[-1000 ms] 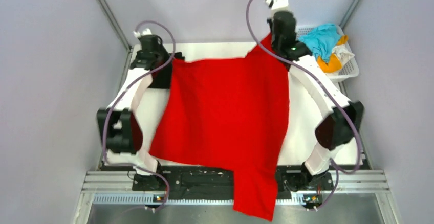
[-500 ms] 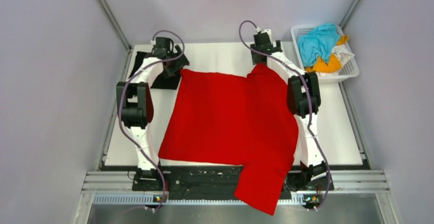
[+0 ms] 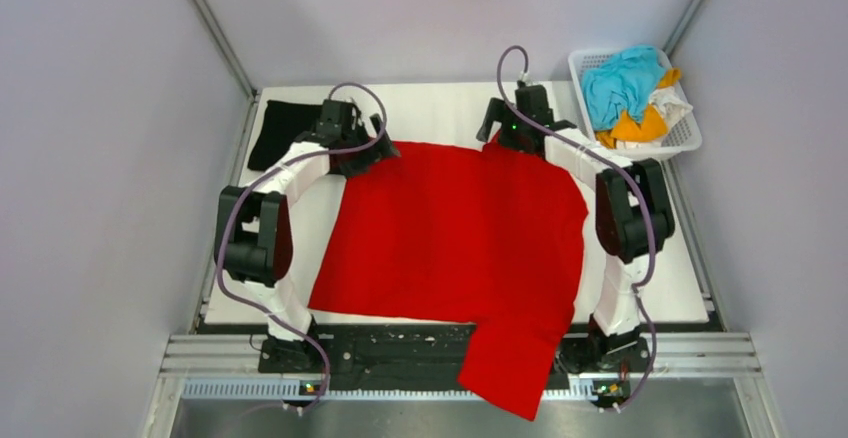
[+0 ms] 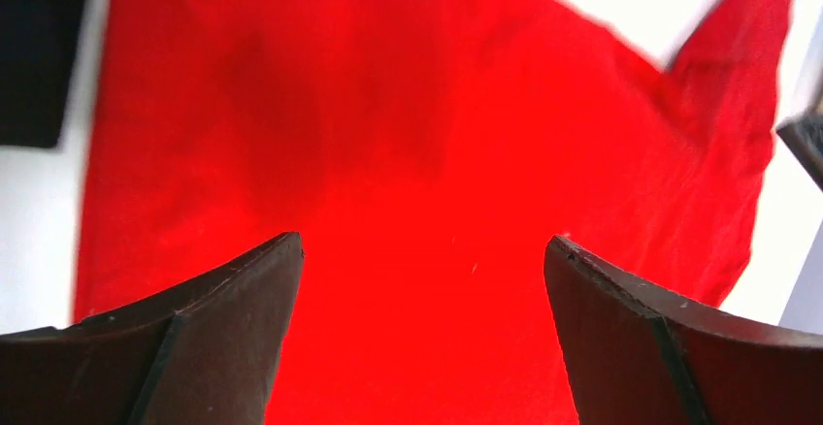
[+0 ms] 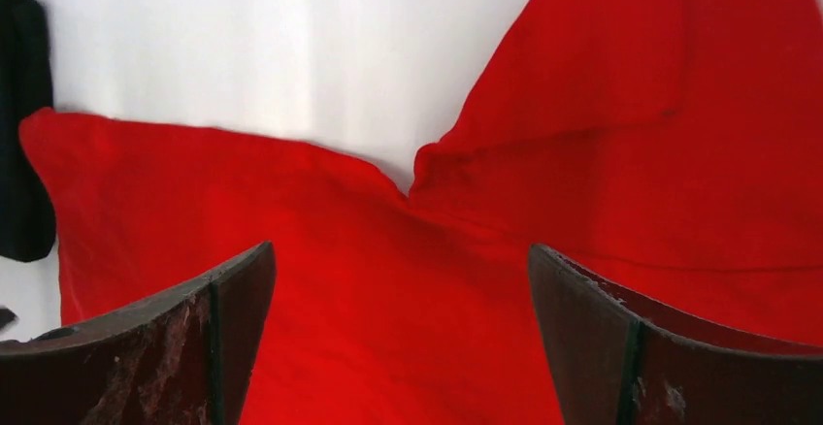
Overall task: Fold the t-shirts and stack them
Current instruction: Flatten out the tshirt
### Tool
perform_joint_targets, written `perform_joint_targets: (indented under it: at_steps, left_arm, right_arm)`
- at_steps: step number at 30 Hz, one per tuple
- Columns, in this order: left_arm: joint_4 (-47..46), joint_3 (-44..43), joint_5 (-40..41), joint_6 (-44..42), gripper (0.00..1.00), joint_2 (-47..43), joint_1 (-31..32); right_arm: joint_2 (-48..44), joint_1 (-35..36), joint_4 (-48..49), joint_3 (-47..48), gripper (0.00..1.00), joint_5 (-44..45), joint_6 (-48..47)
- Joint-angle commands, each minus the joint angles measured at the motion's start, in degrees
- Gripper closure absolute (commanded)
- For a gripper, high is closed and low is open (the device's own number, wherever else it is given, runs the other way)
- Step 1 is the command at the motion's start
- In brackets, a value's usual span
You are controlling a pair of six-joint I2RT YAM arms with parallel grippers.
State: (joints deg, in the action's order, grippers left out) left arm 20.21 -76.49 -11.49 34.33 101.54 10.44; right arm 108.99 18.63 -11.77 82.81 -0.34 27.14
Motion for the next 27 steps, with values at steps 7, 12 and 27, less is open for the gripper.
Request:
perform_joint_targets:
  at_steps: [7,12,27]
  left_arm:
    - [-1.79,9.56,-0.76,0.34,0.01,0.52,0.64]
    - [-0.80,12.45,0.59,0.61,0.01,1.33,0.64]
    - [3.37,18.00,4.86,-0.47,0.01,-0.44,0.55]
  right_arm:
    - [12.11,0.24,20.42,0.13,0.01,-4.70,10.83]
    - [18.38,0.54,24.06,5.10,0.01,-2.78,11.22]
    - [34.47,0.94,22.33,31.41,0.01,9.42,-0.16]
